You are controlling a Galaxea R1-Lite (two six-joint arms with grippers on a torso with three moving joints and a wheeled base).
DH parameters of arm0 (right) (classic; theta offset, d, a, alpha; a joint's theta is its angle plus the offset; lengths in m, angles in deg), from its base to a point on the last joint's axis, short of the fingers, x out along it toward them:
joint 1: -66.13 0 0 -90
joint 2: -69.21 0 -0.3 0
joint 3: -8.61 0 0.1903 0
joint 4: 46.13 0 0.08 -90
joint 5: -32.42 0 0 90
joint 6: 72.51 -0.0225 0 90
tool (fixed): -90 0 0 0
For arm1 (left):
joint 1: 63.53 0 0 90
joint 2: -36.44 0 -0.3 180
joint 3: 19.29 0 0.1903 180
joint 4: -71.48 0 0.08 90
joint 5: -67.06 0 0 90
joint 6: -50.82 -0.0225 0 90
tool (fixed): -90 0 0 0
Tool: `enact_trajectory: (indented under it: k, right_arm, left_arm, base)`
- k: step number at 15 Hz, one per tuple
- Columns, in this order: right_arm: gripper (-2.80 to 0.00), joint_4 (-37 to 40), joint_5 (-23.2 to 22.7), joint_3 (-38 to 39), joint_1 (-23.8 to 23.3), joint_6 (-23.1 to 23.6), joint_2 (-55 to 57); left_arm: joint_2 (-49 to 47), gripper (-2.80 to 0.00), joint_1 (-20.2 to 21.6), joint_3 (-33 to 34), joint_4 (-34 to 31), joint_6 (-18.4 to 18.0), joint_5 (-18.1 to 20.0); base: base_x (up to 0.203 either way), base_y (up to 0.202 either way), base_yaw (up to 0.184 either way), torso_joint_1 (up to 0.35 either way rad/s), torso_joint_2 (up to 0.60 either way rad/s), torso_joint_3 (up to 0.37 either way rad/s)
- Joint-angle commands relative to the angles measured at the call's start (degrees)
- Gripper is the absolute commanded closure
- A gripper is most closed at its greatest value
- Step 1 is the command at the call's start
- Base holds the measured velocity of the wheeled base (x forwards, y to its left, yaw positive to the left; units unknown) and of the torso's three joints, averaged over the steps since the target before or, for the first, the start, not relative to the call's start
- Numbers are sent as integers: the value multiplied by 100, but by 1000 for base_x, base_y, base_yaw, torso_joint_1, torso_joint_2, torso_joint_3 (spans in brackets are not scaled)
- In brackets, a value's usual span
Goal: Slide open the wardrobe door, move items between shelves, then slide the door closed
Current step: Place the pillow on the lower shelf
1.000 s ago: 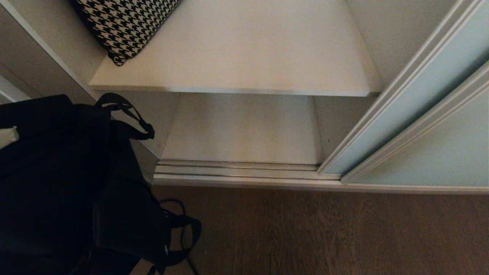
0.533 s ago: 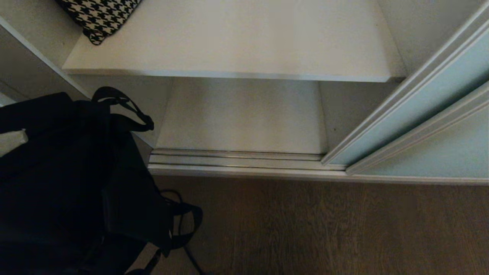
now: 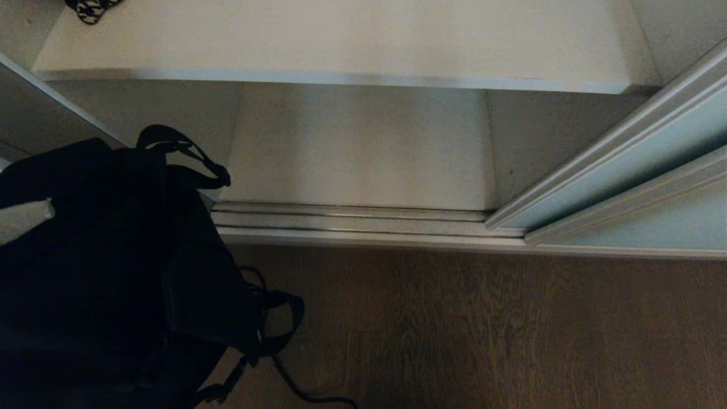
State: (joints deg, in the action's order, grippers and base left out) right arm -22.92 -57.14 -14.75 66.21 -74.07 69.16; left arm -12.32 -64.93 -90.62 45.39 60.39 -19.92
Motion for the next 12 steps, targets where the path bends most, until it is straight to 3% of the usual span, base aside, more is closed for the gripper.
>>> enact_trajectory:
  k: [1,12]
  right_arm:
    - [0,-2,0,0,1,-2,-13]
    - [0,-2,0,0,1,4,-13]
  left_arm:
    - [-37,0,0,33,-9,10,6]
    - [-76,0,0,131,-23,10,71]
  base:
    - [0,0,0,2,2,-202]
    - [0,0,0,3,3,-196]
